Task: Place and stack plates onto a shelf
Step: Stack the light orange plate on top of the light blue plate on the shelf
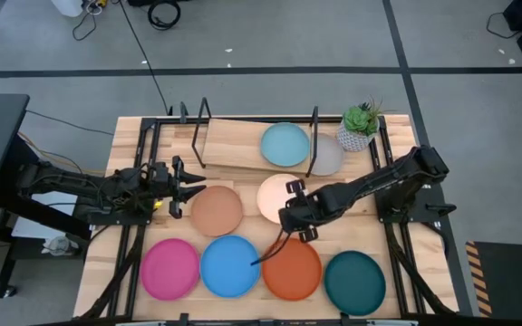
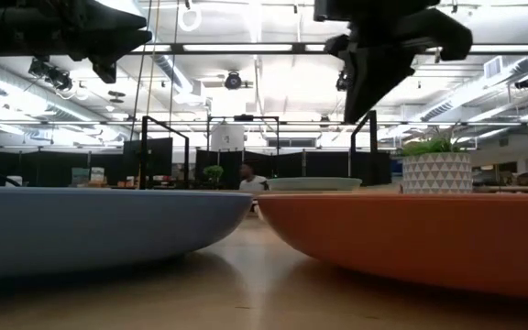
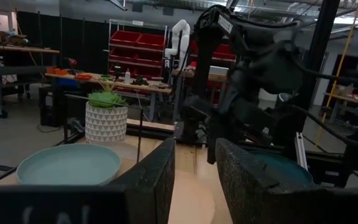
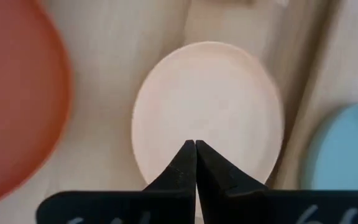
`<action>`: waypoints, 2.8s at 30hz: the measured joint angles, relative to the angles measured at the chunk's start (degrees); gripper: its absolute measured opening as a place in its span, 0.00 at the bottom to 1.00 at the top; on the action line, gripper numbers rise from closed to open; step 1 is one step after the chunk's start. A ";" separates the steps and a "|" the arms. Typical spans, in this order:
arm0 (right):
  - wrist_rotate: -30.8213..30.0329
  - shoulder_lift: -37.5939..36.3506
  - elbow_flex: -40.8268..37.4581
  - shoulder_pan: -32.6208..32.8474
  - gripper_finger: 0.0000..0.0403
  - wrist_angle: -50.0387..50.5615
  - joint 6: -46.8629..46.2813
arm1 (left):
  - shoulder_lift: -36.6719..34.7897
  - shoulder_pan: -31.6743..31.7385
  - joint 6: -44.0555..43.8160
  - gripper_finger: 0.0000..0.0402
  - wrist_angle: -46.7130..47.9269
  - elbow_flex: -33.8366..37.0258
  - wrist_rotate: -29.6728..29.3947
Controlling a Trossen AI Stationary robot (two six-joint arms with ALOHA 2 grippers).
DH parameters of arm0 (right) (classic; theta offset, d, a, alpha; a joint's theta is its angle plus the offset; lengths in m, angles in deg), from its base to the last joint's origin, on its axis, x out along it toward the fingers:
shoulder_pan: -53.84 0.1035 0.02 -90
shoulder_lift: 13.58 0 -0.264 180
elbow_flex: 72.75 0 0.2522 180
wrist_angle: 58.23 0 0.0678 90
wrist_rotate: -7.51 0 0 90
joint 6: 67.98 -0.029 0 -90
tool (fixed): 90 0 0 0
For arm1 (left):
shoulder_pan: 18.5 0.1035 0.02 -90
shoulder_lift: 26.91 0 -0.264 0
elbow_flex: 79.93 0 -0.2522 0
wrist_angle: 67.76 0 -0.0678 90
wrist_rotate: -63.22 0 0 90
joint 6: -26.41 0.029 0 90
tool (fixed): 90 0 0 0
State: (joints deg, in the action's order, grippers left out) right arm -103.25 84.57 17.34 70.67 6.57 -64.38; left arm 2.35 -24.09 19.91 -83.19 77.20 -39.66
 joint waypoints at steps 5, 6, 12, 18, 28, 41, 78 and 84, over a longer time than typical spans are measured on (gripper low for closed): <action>8.54 0.02 -1.42 -2.55 0.07 -3.99 0.81 | 0.00 -0.01 -0.56 0.31 0.33 0.00 0.00; 10.01 0.02 -2.50 -2.78 0.10 -5.08 1.27 | 0.00 -0.01 -0.73 0.31 0.62 0.00 0.00; 12.63 0.11 -9.78 -2.81 0.29 -9.21 4.11 | 0.00 -0.01 -3.42 0.31 2.99 -0.02 0.00; 12.96 0.11 -15.76 -3.24 0.41 -15.37 5.89 | 0.00 -0.01 -3.82 0.31 3.06 -0.02 0.00; 12.03 0.11 -22.21 -5.11 0.24 -21.37 7.19 | 0.00 0.00 -3.50 0.31 3.06 -0.02 0.00; 15.67 0.22 -17.10 -3.73 0.05 -18.31 9.36 | -0.02 0.01 -5.13 0.31 0.70 -0.02 0.00; 14.13 0.17 -1.16 -32.29 0.04 -8.87 16.26 | -0.02 0.01 -1.79 0.31 -0.92 -0.02 -1.38; 14.63 1.97 -1.18 -33.15 0.04 -9.51 16.37 | -0.01 0.01 -1.79 0.31 -0.93 -0.02 -1.37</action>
State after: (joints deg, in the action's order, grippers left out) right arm -88.62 86.53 16.16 37.52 -2.93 -48.01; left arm 2.33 -24.08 18.12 -84.12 77.18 -41.03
